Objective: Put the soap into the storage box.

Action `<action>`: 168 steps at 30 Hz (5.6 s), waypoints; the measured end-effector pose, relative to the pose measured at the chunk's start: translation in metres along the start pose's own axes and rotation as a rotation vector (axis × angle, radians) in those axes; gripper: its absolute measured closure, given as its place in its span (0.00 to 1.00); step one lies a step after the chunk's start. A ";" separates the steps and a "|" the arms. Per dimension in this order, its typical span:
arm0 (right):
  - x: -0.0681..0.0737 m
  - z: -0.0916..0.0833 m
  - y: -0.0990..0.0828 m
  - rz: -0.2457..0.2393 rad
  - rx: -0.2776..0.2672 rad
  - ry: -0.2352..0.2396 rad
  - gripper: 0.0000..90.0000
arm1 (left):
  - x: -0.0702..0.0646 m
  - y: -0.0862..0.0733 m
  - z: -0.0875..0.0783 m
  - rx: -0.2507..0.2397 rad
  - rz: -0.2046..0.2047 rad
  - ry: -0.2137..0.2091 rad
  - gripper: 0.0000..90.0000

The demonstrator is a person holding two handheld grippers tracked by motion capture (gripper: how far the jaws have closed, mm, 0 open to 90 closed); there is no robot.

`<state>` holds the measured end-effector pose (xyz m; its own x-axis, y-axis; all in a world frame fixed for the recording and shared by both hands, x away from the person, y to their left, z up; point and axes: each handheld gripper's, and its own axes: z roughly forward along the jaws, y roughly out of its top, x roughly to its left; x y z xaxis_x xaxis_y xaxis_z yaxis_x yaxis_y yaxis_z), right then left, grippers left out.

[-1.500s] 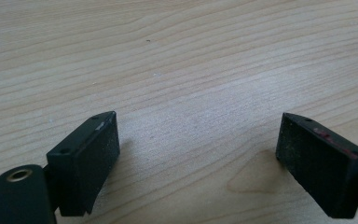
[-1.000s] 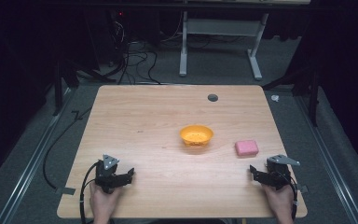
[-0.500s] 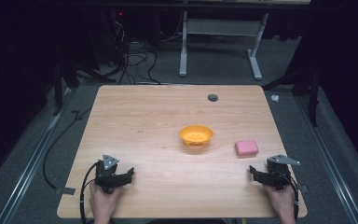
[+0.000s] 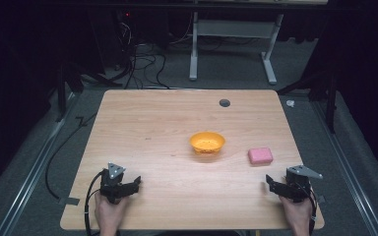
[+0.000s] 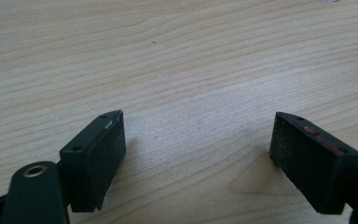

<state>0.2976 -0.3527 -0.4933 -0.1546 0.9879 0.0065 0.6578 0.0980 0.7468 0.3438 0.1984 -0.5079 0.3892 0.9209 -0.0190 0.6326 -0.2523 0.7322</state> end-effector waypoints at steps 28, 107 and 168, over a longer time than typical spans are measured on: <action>0.025 0.011 0.038 0.008 -0.048 -0.022 0.14 | 0.000 0.000 0.000 -0.002 -0.002 -0.001 0.21; 0.041 0.055 0.065 0.019 0.040 -0.037 0.15 | -0.001 0.000 0.000 0.001 0.003 -0.005 0.21; 0.126 0.044 0.122 -0.075 0.011 0.211 0.15 | -0.001 0.000 -0.001 0.003 0.009 -0.007 0.21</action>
<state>0.3912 -0.2112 -0.4306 -0.3537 0.9309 0.0910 0.6461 0.1728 0.7434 0.3429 0.1981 -0.5077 0.3994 0.9166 -0.0176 0.6315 -0.2612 0.7301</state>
